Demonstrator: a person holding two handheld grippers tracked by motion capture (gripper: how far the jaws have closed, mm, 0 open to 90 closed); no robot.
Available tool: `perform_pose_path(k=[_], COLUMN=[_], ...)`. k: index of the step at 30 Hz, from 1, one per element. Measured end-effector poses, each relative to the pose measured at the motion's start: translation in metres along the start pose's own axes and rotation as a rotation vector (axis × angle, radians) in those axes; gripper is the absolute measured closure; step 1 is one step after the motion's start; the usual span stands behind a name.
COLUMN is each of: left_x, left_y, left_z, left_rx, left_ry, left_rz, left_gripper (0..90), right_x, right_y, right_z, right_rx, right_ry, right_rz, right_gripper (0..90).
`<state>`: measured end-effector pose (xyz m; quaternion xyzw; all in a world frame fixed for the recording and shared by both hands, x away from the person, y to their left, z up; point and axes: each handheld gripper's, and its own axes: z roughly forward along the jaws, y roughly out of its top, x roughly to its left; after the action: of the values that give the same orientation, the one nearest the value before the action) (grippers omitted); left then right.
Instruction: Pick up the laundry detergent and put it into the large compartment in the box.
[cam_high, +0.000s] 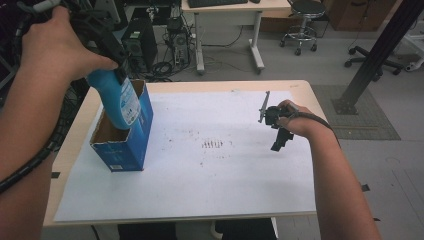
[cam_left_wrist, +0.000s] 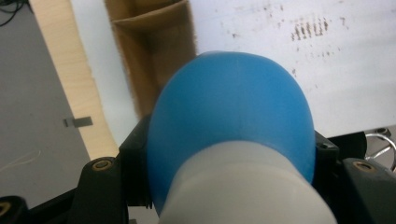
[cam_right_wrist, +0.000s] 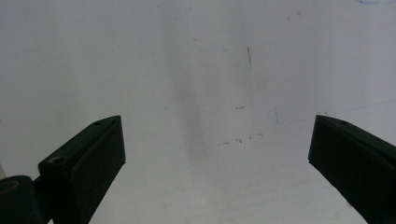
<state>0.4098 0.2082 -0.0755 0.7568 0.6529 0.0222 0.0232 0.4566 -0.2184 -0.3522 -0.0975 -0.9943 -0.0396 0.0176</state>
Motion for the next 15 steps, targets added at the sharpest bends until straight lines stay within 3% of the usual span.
perform_pose_path(k=[8,15], left_x=[0.021,0.036], left_y=[0.004,0.010], left_z=[0.000,0.014], left_rx=[-0.007,0.001], left_ry=[0.007,0.002], left_rz=[-0.058,-0.085], left_gripper=[37.6,37.6], right_x=[0.001,0.002], right_y=[0.003,0.003], right_z=[0.001,-0.001], right_rx=[0.006,0.004], right_ry=[-0.001,-0.005], right_rz=[-0.012,-0.014], right_gripper=[3.9,3.9])
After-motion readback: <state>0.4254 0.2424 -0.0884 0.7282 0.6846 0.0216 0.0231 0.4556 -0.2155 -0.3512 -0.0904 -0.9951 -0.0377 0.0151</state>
